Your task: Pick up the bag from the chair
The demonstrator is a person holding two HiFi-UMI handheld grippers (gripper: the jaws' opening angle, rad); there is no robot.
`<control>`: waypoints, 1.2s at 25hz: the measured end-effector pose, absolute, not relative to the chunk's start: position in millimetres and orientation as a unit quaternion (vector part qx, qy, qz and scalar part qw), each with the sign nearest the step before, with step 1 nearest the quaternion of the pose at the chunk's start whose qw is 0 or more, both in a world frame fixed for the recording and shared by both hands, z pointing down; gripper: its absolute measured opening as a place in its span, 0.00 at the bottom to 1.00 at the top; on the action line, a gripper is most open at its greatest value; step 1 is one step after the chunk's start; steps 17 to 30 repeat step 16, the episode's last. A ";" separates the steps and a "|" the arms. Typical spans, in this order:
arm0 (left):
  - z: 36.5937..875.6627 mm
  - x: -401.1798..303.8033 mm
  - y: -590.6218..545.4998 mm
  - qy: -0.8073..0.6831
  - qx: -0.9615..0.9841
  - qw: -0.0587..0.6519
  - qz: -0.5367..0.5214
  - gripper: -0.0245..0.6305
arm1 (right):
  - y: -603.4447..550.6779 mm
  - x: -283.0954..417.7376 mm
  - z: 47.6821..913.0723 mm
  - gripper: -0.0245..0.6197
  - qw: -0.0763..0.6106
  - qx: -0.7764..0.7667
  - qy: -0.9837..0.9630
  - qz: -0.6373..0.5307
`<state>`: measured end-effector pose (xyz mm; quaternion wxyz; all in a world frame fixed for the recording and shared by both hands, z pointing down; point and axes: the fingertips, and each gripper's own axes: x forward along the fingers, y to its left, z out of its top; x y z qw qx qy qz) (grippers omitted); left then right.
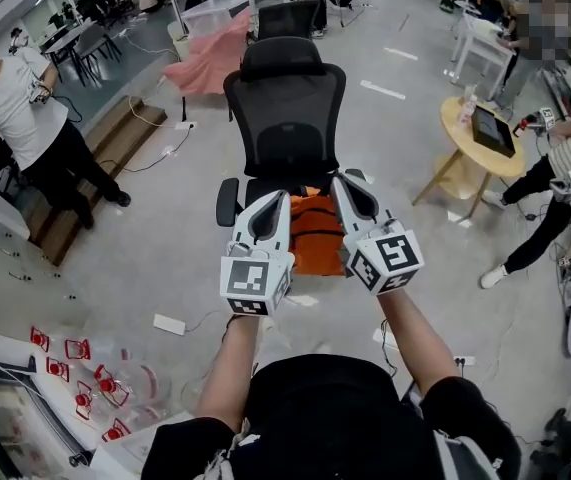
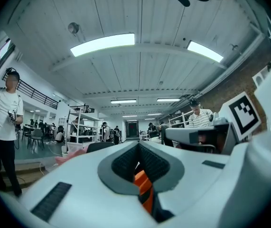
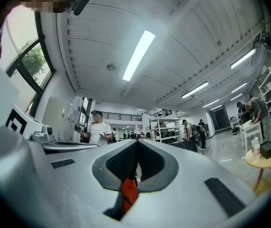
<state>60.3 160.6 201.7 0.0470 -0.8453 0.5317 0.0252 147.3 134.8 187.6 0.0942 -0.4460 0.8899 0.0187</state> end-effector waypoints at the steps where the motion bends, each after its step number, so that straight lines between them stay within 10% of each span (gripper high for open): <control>1: 201.2 59.1 161.9 0.532 -0.845 0.047 0.026 0.04 | 136.2 146.2 186.7 0.04 0.095 -0.445 0.890 0.020; 30: 199.6 55.8 165.6 0.532 -0.845 0.049 0.030 0.04 | 141.4 140.8 185.0 0.04 0.097 -0.444 0.891 0.019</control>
